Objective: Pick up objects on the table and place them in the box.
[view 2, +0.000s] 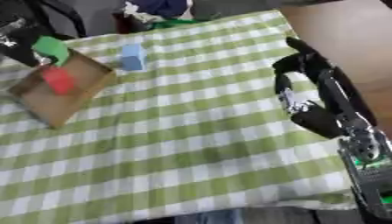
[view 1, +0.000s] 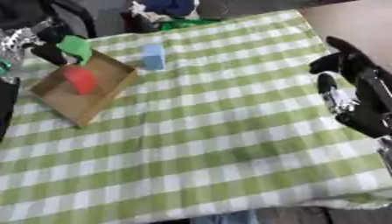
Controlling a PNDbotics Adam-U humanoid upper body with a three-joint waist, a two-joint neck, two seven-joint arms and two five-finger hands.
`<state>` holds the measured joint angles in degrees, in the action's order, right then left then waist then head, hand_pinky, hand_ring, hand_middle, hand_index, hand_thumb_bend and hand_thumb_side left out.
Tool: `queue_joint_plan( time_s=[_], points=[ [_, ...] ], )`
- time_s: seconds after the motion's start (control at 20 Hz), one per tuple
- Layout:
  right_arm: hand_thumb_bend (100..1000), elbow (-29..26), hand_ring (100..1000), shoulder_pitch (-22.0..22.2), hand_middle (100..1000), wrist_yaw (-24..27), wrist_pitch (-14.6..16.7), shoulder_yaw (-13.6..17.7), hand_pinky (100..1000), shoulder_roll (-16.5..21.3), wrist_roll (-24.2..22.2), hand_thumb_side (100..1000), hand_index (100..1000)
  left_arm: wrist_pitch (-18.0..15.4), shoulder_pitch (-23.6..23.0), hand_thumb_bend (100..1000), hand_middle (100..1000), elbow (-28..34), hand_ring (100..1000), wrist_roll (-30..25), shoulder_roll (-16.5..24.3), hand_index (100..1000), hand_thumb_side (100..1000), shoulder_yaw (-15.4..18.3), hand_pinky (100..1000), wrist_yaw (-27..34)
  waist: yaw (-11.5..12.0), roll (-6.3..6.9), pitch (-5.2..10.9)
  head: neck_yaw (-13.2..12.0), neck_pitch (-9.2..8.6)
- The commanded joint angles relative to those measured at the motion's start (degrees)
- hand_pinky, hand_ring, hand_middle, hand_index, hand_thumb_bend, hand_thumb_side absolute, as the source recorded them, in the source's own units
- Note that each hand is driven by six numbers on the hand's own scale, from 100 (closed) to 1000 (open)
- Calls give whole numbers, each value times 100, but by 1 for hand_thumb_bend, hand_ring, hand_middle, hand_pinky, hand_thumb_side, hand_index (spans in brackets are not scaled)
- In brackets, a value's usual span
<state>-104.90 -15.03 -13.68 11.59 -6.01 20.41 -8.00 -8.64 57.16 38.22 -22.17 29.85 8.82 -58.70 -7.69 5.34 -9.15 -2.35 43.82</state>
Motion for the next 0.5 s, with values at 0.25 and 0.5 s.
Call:
queue_joint_plan(
  time_s=[0.25, 0.5],
  points=[
    [100, -56, 720, -42, 685, -13, 8, 41, 849, 48, 14, 596, 1000, -3, 61, 649, 664, 99, 632, -51, 275, 815, 278, 29, 714, 17, -9, -48, 73, 15, -1],
    [100, -45, 719, -38, 685, -20, 7, 39, 849, 47, 10, 597, 1000, -52, 125, 796, 759, 489, 727, -30, 348, 847, 350, 81, 792, 41, -6, -44, 81, 17, 9]
  ],
)
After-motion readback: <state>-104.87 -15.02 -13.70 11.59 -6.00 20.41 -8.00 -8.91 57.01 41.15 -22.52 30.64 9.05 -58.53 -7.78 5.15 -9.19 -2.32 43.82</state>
